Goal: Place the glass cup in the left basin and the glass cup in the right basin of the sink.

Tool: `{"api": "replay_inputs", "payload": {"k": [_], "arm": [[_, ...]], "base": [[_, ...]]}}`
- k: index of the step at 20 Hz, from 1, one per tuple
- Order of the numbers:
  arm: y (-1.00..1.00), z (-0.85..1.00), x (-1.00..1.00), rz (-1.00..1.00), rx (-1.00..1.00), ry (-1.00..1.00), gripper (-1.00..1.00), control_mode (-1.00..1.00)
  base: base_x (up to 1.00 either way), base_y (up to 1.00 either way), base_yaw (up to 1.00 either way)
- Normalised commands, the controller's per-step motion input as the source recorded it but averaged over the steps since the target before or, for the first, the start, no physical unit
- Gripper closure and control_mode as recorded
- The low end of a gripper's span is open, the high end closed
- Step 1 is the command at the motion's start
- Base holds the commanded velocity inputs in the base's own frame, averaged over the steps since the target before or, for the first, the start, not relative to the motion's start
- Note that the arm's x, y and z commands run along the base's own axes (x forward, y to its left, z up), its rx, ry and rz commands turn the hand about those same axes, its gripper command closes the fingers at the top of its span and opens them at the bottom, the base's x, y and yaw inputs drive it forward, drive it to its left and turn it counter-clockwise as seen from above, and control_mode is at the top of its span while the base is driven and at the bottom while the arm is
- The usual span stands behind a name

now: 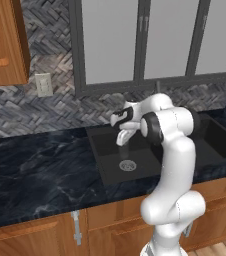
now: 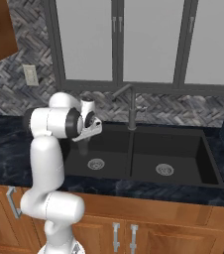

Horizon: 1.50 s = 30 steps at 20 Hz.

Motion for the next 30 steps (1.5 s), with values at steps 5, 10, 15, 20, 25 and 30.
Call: {"api": "replay_inputs", "payload": {"k": [5, 10, 15, 20, 25, 30], "arm": [[0.00, -0.33, 0.09, 0.11, 0.07, -0.07, 1.00, -1.00], [0.00, -0.23, 0.09, 0.10, 0.08, -0.06, 1.00, -1.00], [0.01, -0.21, 0.05, 0.10, 0.08, -0.01, 1.00, -1.00], [0.02, -0.20, 0.09, 0.10, 0.04, 0.00, 1.00, -1.00], [0.05, -0.02, 0.15, 0.04, -0.02, 0.10, 1.00, -1.00], [0.02, -0.01, 0.15, 0.00, -0.04, 0.18, 1.00, -1.00]], "base": [[0.00, 0.00, 0.00], [0.00, 0.00, 0.00], [0.00, 0.00, 0.00], [0.00, 0.00, 0.00], [0.00, 0.00, 0.00], [0.00, 0.00, 0.00]]}}
